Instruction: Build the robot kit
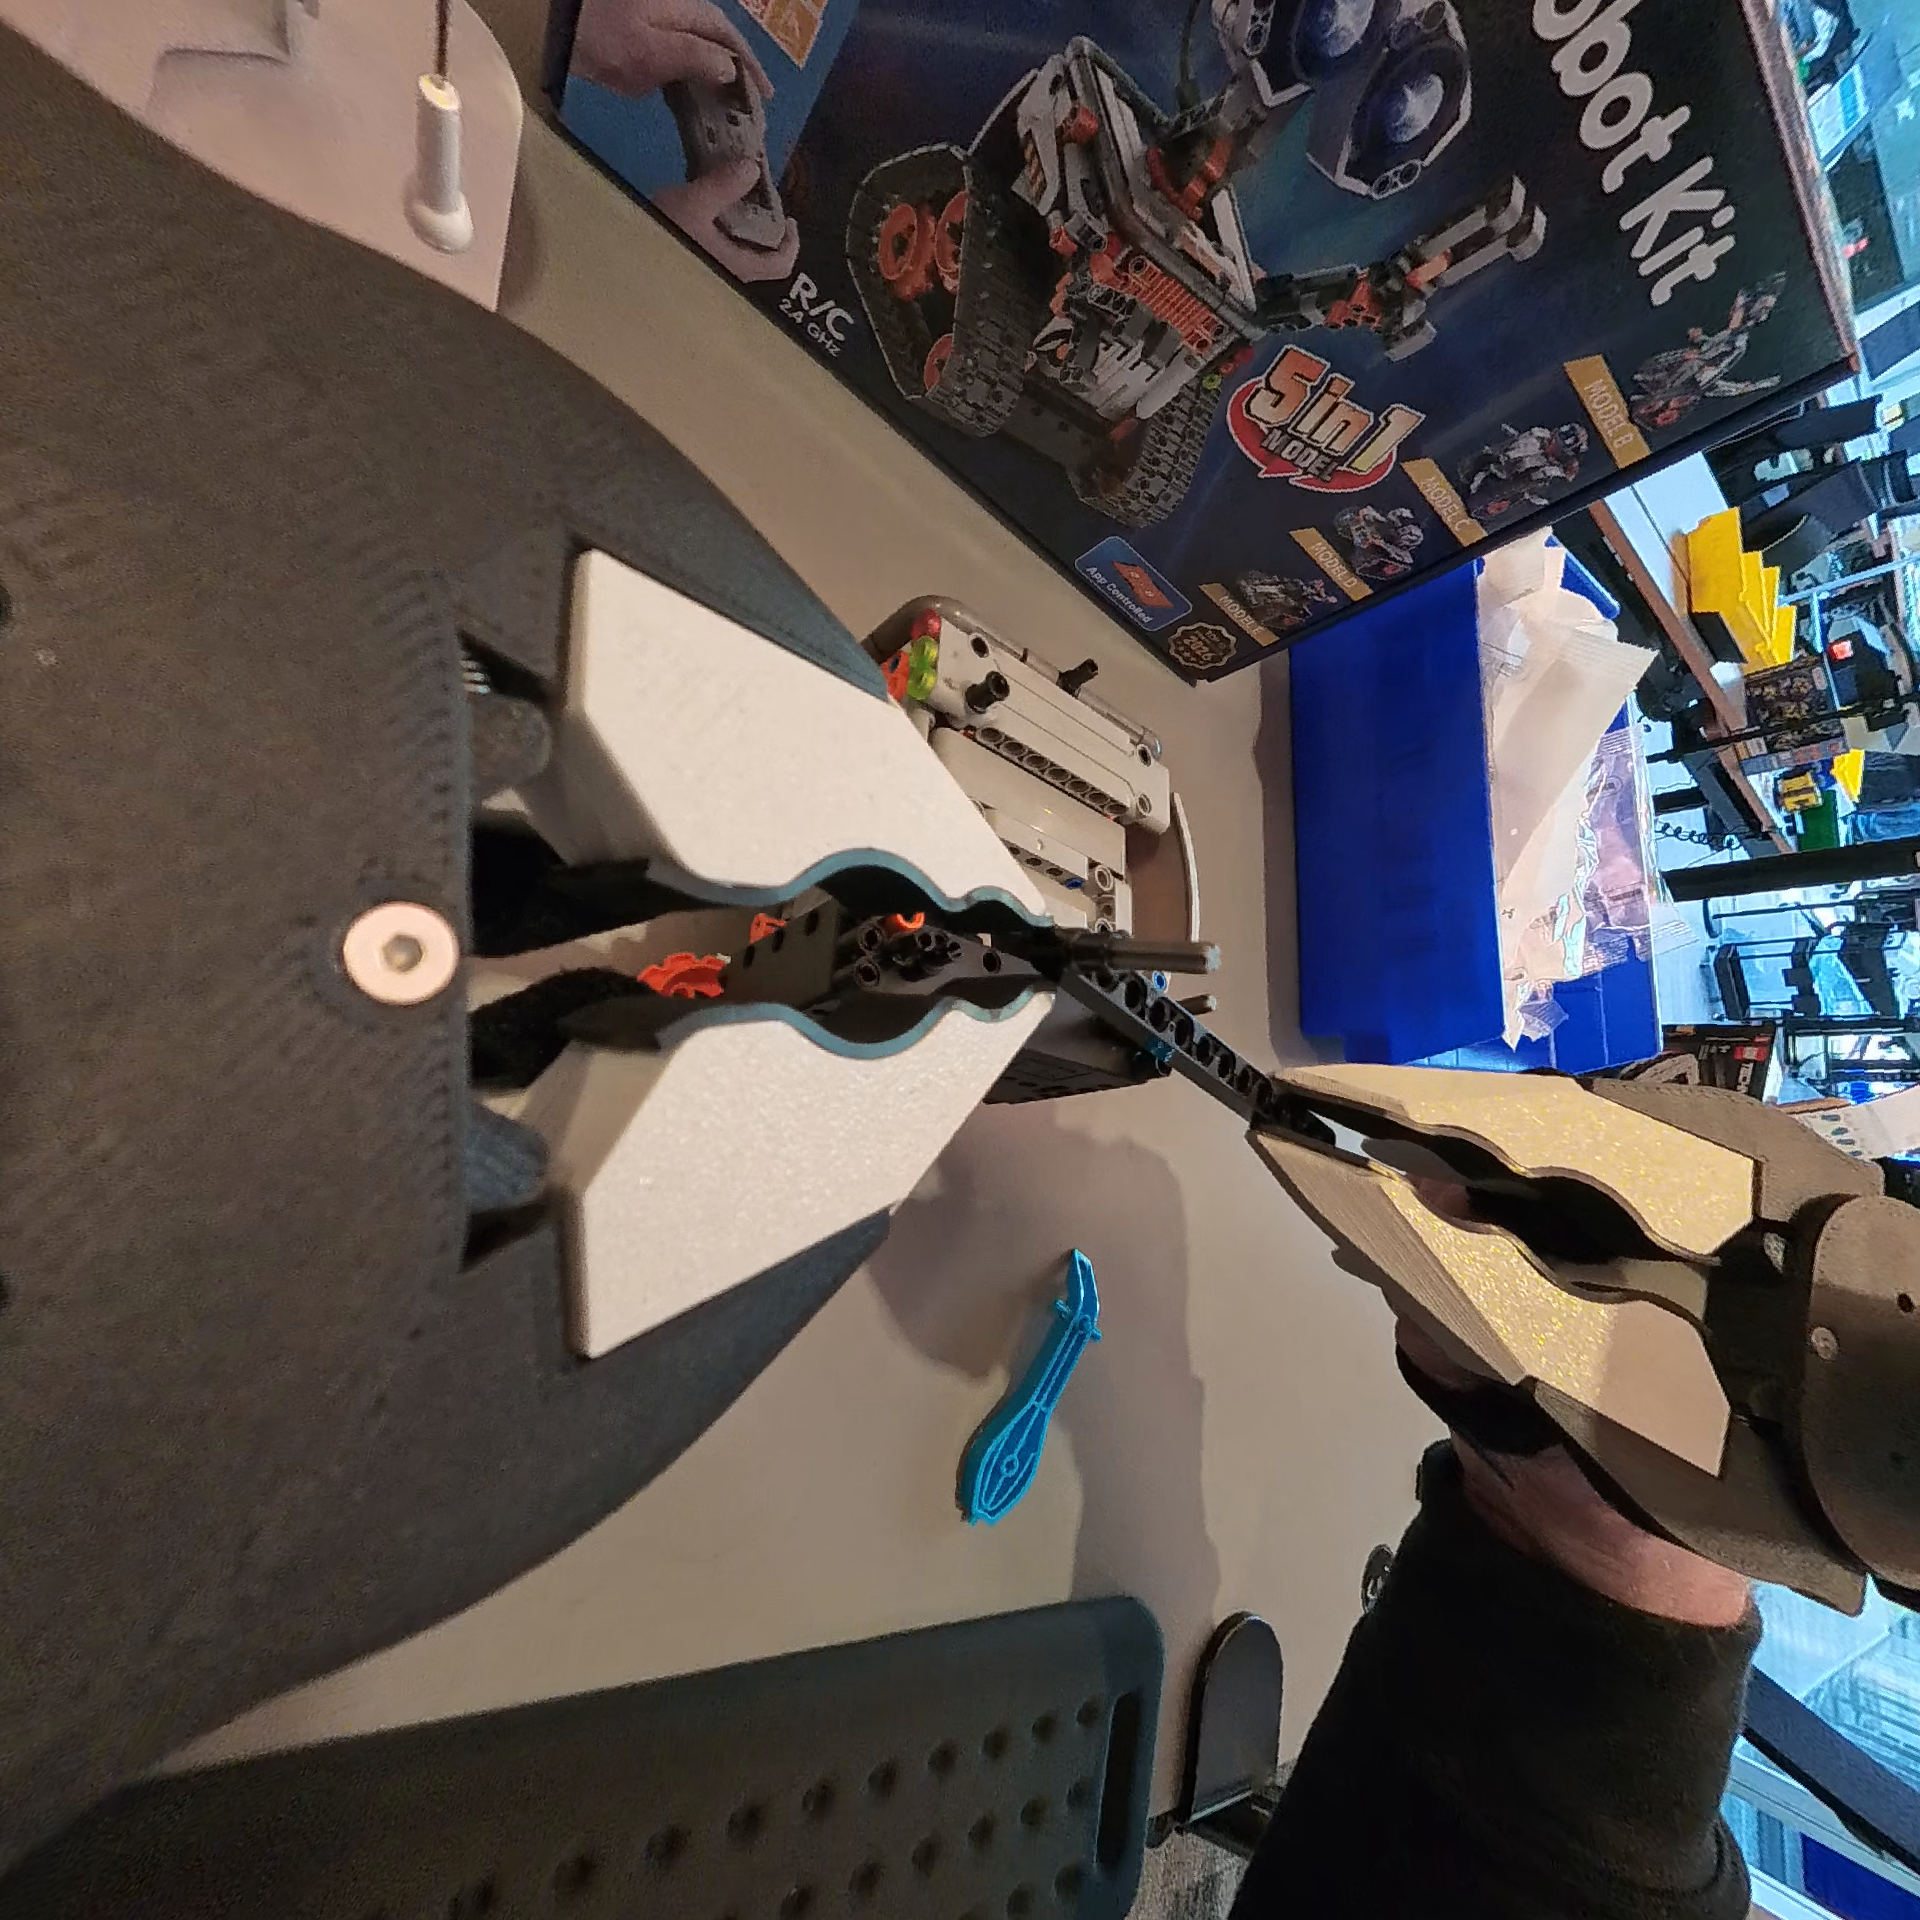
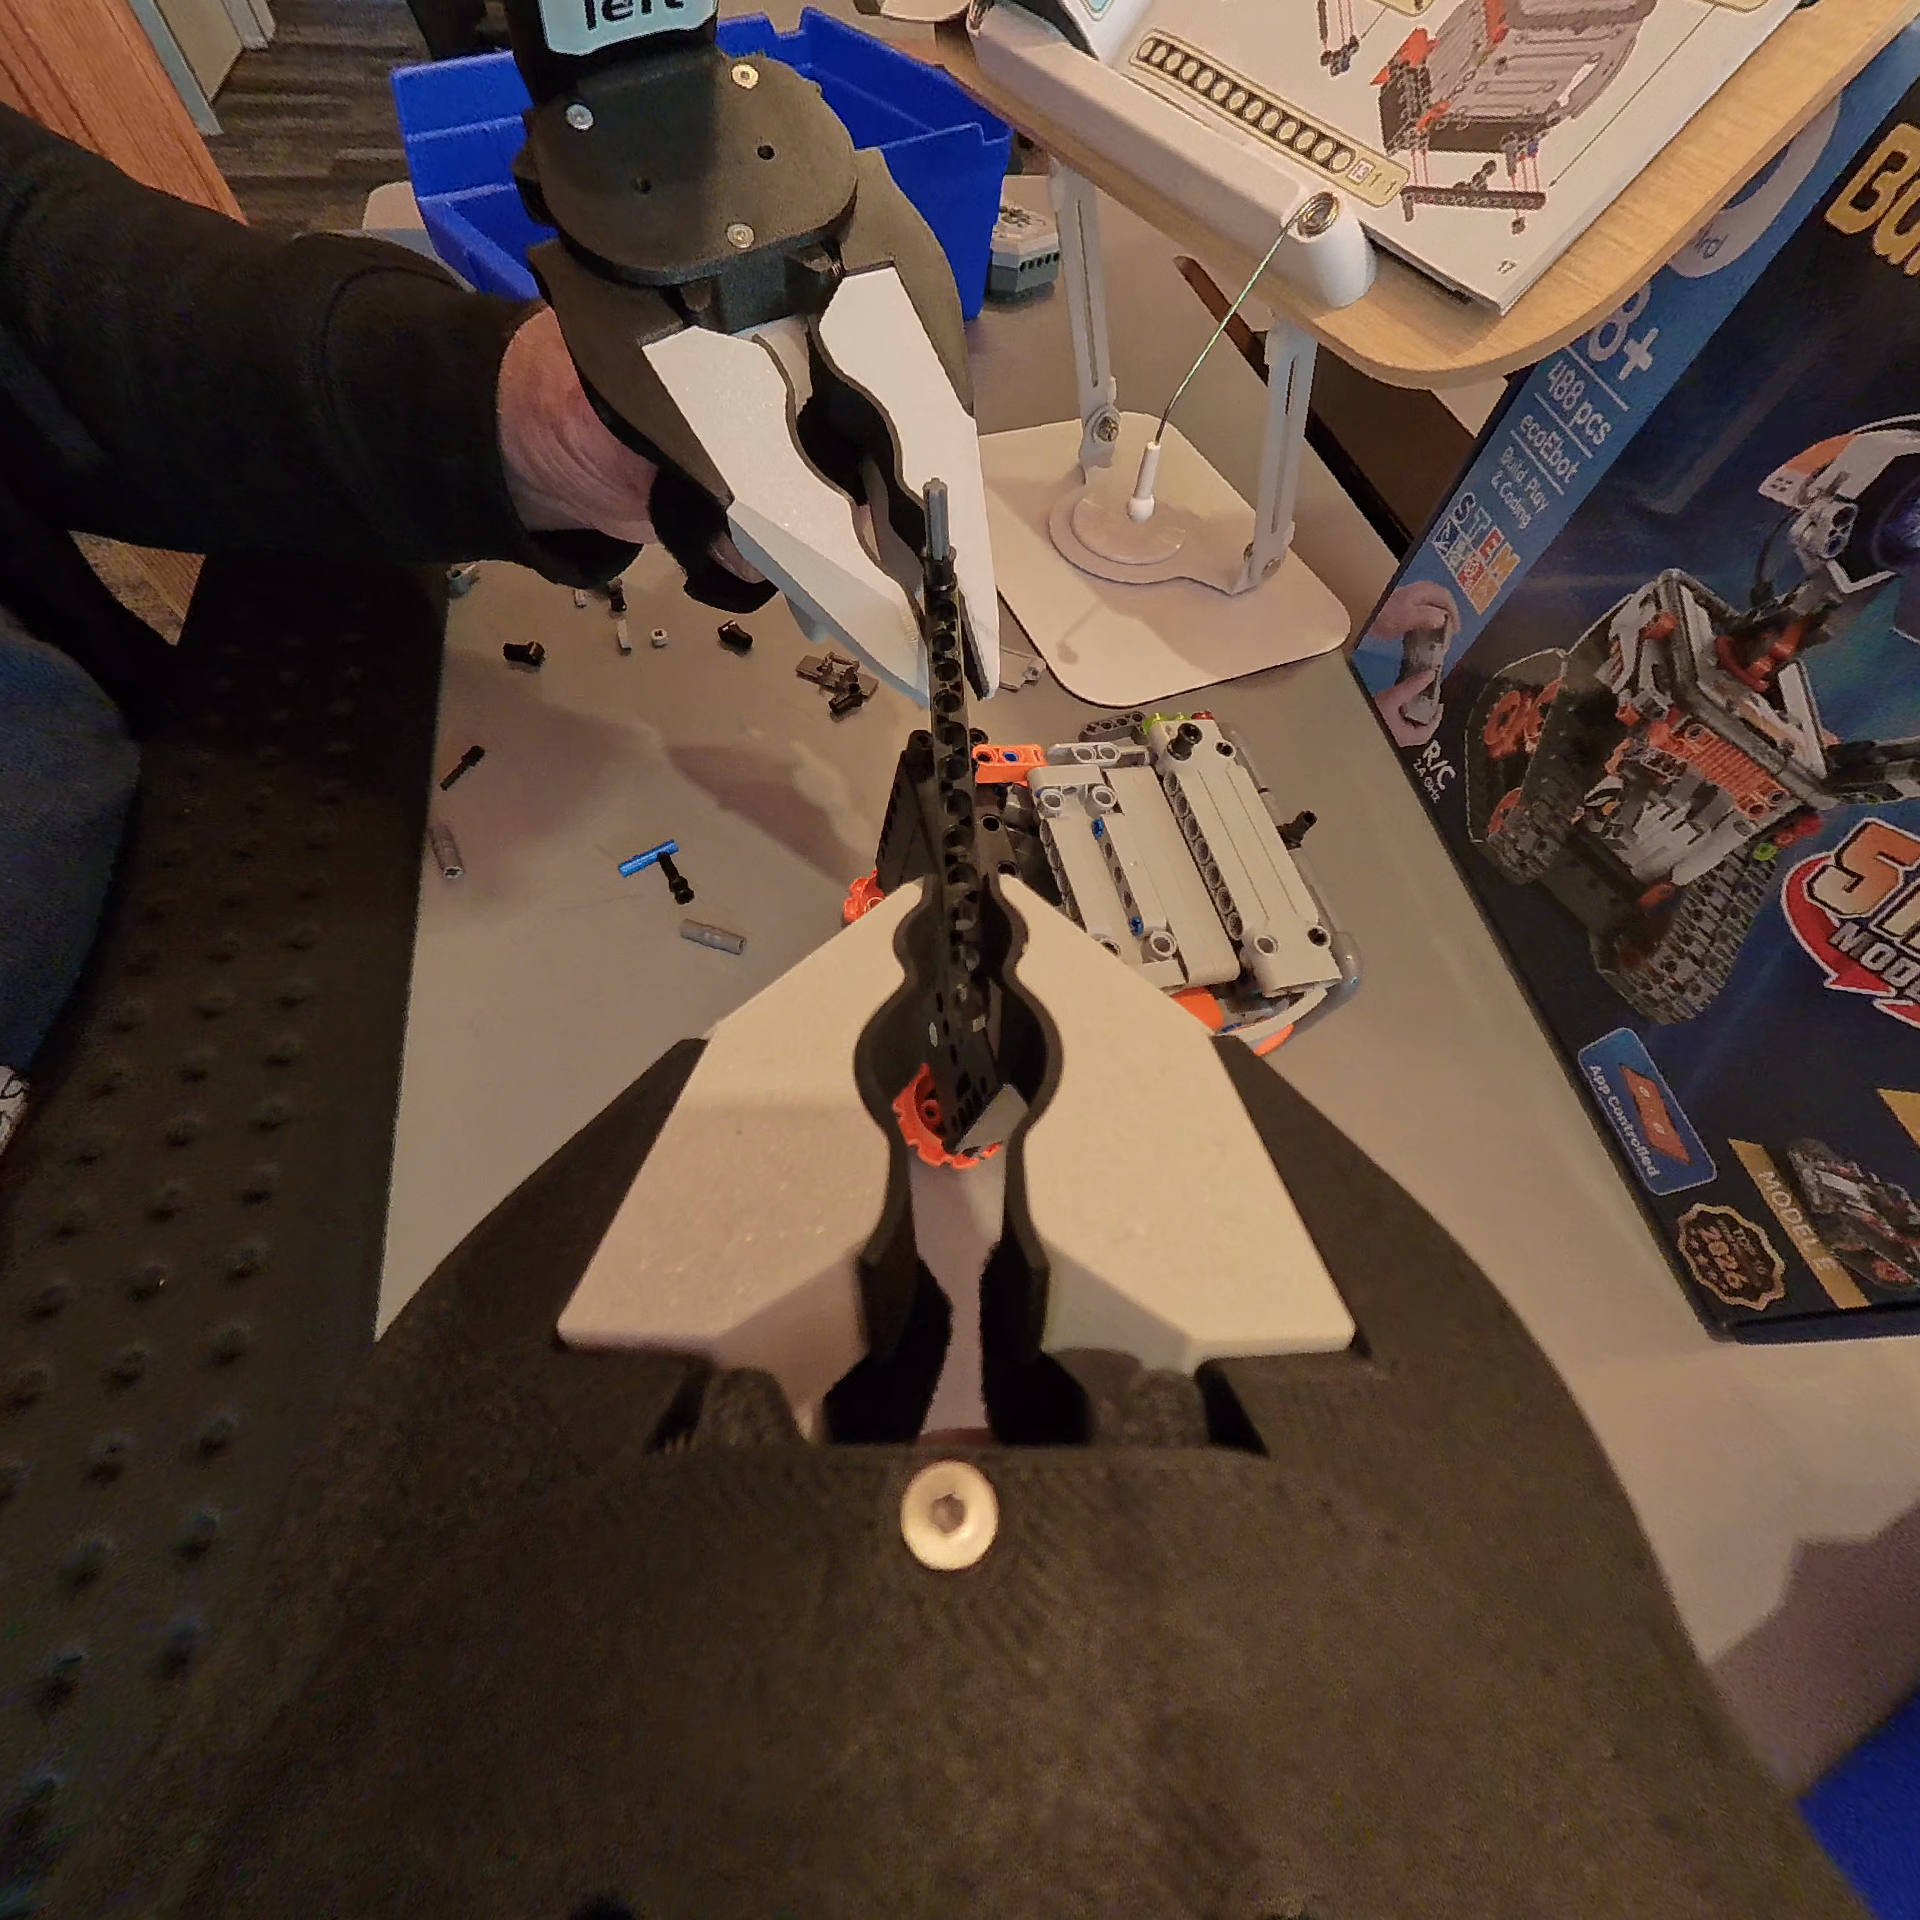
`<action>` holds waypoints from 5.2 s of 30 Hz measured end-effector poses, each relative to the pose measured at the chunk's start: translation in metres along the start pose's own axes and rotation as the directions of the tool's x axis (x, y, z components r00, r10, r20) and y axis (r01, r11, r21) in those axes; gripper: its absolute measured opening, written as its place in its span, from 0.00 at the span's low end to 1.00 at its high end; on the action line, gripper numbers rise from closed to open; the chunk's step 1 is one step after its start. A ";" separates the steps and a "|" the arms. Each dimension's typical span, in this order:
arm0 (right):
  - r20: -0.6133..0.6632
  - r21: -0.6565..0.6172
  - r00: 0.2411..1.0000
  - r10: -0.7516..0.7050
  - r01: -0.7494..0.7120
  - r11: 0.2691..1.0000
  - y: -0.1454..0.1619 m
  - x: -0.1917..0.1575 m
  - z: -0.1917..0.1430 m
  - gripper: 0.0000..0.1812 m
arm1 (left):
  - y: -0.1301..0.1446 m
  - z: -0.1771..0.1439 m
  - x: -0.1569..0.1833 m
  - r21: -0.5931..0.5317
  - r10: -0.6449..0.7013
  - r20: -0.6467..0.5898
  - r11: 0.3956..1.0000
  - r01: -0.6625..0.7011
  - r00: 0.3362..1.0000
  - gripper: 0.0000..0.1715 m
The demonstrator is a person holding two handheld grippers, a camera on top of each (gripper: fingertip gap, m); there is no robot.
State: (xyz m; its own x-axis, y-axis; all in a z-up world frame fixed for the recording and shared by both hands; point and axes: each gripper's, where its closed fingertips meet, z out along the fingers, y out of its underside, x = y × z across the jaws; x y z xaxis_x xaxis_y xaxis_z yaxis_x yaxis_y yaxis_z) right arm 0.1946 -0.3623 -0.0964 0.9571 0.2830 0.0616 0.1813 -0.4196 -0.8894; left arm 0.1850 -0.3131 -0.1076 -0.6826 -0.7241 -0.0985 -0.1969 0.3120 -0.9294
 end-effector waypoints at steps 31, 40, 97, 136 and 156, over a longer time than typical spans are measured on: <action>0.065 0.039 0.998 0.016 -0.018 0.999 -0.002 0.013 -0.004 0.02 | 0.003 0.005 -0.007 -0.015 -0.014 -0.042 1.000 0.014 0.999 0.05; 0.134 0.012 0.991 0.022 -0.024 1.000 0.002 0.020 -0.001 0.02 | 0.006 -0.005 -0.011 -0.020 -0.010 -0.058 1.000 0.009 0.998 0.12; 0.242 -0.123 0.968 0.068 -0.039 0.992 0.017 0.039 -0.008 0.00 | 0.005 0.001 -0.005 -0.052 -0.134 -0.124 0.990 0.128 0.983 0.04; 0.251 -0.205 0.967 0.038 0.014 0.979 0.037 0.035 0.003 0.01 | 0.020 0.005 0.002 -0.100 -0.081 -0.121 0.993 0.069 0.989 0.04; 0.244 -0.239 0.970 0.018 0.042 0.970 0.036 0.035 0.004 0.03 | 0.021 0.004 0.006 -0.036 -0.068 -0.106 0.997 0.065 0.992 0.04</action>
State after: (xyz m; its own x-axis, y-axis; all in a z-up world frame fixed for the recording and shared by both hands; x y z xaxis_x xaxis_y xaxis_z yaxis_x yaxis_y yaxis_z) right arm 0.2342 -0.3639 -0.1278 0.8764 0.4769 -0.0668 0.2700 -0.6014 -0.7519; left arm 0.1797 -0.3129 -0.1289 -0.7383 -0.6744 0.0035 -0.2657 0.2861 -0.9206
